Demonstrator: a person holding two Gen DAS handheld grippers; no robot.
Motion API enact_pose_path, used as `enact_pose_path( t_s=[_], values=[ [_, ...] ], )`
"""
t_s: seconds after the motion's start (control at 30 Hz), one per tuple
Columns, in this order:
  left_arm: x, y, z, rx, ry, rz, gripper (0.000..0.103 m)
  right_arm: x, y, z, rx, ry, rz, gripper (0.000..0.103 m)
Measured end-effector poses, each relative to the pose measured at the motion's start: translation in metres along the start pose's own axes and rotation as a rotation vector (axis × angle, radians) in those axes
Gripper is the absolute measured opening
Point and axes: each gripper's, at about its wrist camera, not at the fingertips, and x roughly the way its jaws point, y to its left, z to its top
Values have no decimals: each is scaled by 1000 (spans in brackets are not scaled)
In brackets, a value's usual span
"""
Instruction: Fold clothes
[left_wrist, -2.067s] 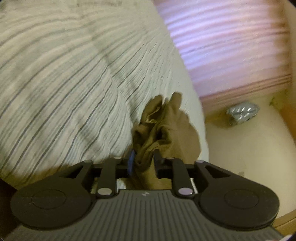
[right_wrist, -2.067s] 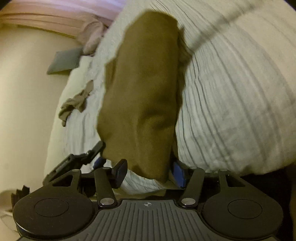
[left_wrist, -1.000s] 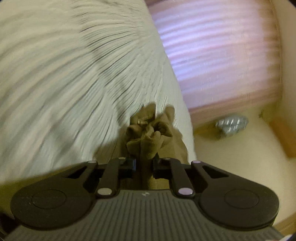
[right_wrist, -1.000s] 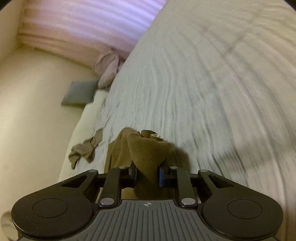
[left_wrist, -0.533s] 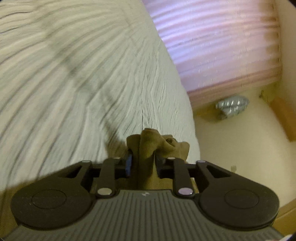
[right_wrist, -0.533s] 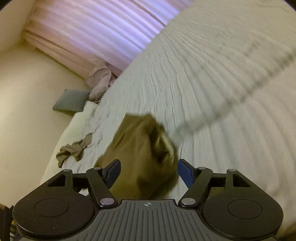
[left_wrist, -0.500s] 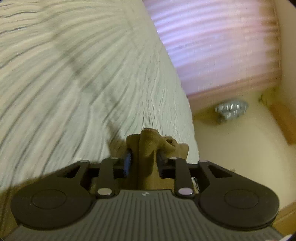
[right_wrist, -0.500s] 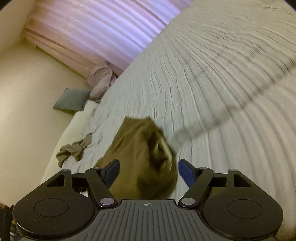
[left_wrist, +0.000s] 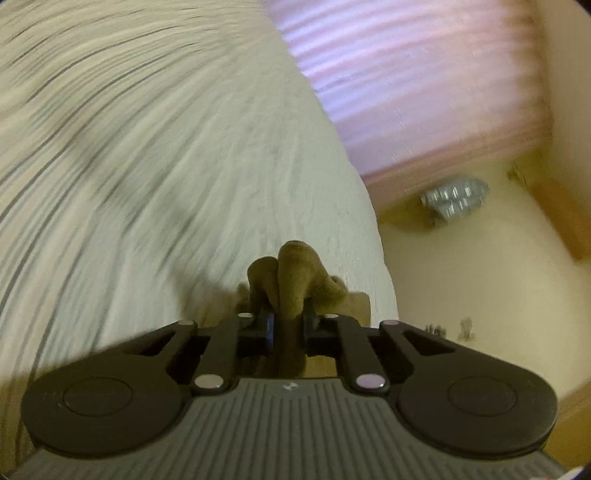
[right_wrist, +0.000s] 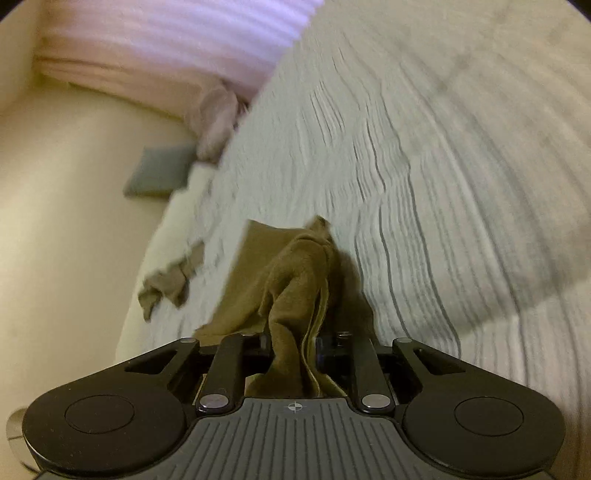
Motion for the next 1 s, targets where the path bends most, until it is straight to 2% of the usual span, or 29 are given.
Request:
enact_pose_path(
  t_s=[0.07,0.13,0.23,0.27,0.3,0.33,0.37,0.4,0.47,0.53,0.57,0.6,0.63,0.7,0.83,0.87,0.93,1.0],
  values=[
    [13,-10,13,55,21,-8,10,-14,6,-7,-7,-73,17,16],
    [30,-12,22,79,40,5,10,-23,8,-16,1,-139,-6,17],
    [47,-7,26,71,67,56,15,-19,4,-23,-9,-158,-100,21],
    [45,-5,26,65,63,58,17,-15,4,-22,-17,-138,-127,38],
    [41,-4,25,60,56,58,18,-16,5,-20,-29,-132,-143,49],
    [36,-3,26,52,39,52,21,-19,8,-17,-48,-147,-147,55],
    [31,-2,27,35,18,45,29,-24,11,-13,-64,-172,-143,67],
    [29,0,29,16,3,41,32,-28,13,-9,-76,-196,-138,70],
    [31,5,35,-23,-5,38,33,-30,13,2,-57,-198,-115,70],
    [39,3,38,-24,10,31,32,-19,7,9,-27,-160,-97,70],
    [45,1,38,-11,22,30,26,-14,3,12,-12,-140,-91,58],
    [48,-1,37,4,27,31,19,-9,0,14,-1,-124,-95,27],
    [48,-1,38,11,19,27,14,-7,-1,16,-2,-125,-115,20],
    [46,1,37,18,2,22,12,-7,0,17,-38,-152,-125,13],
    [44,4,32,30,-18,38,12,-3,-1,9,-81,-185,-187,12],
    [44,3,31,36,-16,47,15,-1,-4,9,-73,-171,-193,15],
    [36,2,31,28,-30,40,20,-4,-4,10,-77,-158,-194,38],
    [32,3,34,9,-63,32,27,-15,7,11,-129,-199,-209,62]
  ],
)
